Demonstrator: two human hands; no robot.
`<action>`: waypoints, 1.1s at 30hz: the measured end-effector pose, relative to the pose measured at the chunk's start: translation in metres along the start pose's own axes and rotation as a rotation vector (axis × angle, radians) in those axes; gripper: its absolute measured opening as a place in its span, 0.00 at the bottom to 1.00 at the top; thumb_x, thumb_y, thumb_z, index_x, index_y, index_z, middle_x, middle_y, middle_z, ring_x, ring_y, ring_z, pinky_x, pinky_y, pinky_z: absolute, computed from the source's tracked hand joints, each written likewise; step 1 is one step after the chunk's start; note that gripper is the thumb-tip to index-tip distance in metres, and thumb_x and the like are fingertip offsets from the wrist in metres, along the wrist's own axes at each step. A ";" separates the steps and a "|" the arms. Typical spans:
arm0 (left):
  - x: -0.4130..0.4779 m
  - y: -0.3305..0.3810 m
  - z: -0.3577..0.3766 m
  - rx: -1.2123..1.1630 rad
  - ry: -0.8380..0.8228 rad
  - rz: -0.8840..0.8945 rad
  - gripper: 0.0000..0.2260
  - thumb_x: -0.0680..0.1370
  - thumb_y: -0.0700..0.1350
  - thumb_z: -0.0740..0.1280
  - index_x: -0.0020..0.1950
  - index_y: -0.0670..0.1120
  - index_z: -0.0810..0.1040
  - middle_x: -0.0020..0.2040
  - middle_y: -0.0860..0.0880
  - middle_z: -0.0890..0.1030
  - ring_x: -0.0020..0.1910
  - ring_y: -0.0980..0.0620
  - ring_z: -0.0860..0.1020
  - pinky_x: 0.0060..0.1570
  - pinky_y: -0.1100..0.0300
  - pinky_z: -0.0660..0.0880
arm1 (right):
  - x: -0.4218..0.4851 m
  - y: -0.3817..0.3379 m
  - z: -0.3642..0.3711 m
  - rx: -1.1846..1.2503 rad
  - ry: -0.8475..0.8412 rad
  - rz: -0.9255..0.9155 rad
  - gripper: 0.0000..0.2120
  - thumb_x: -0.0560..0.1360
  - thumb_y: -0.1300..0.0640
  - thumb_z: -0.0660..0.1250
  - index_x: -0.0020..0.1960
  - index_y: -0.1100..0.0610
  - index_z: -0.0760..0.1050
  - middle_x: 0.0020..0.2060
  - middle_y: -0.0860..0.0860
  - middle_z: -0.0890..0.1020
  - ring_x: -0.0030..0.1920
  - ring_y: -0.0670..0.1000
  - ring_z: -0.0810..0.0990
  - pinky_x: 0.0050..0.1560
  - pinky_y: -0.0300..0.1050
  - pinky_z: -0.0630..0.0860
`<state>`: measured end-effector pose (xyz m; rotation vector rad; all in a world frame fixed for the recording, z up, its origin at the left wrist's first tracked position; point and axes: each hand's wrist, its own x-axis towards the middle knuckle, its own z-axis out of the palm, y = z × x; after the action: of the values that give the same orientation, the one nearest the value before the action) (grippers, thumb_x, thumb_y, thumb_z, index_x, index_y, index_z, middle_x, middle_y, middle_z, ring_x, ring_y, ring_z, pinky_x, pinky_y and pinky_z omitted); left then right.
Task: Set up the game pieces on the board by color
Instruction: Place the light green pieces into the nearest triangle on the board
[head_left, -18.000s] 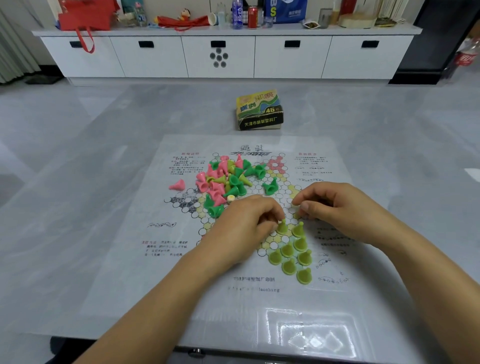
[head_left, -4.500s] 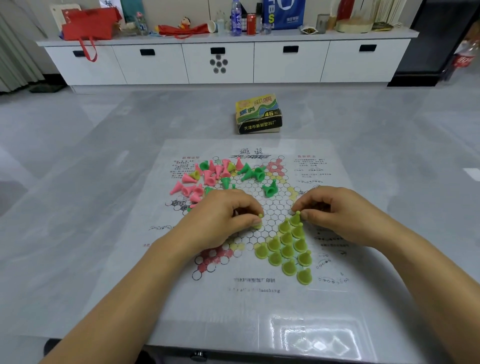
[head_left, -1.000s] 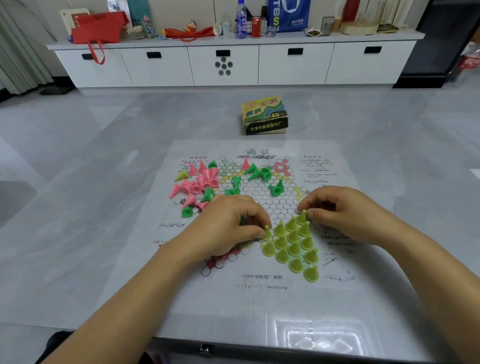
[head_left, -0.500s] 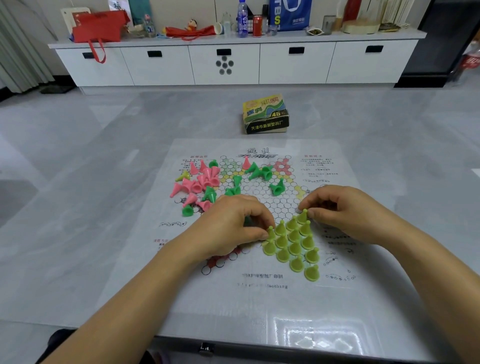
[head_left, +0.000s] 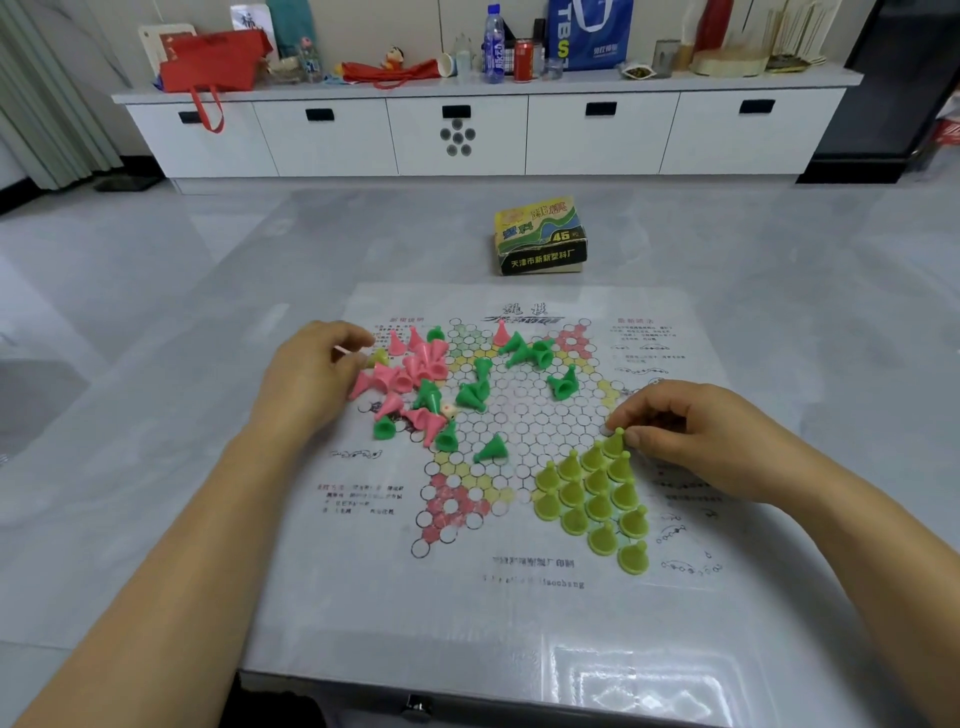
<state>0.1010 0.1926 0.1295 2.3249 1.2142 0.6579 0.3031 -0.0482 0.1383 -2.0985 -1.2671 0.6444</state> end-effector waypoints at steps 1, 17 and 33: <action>0.001 -0.003 0.003 0.024 -0.035 0.005 0.10 0.77 0.40 0.63 0.57 0.45 0.78 0.55 0.43 0.77 0.48 0.47 0.74 0.52 0.56 0.69 | 0.000 0.000 0.000 0.002 -0.001 0.000 0.06 0.73 0.58 0.66 0.45 0.48 0.79 0.46 0.46 0.81 0.47 0.47 0.79 0.52 0.45 0.75; -0.006 0.012 -0.001 -0.085 0.080 0.069 0.06 0.75 0.40 0.65 0.51 0.45 0.77 0.42 0.50 0.77 0.43 0.49 0.76 0.47 0.60 0.71 | -0.001 0.000 0.001 0.019 0.001 0.010 0.07 0.73 0.58 0.66 0.44 0.47 0.79 0.45 0.47 0.82 0.46 0.48 0.79 0.51 0.46 0.75; -0.068 0.078 0.014 -0.022 -0.697 0.350 0.06 0.71 0.40 0.69 0.44 0.50 0.77 0.31 0.57 0.75 0.26 0.64 0.71 0.32 0.70 0.69 | -0.001 -0.002 0.001 0.023 0.001 0.003 0.08 0.73 0.58 0.66 0.42 0.45 0.78 0.45 0.45 0.82 0.47 0.46 0.79 0.52 0.45 0.75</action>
<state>0.1241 0.0926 0.1484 2.4449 0.4887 -0.0622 0.3009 -0.0484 0.1394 -2.0820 -1.2500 0.6566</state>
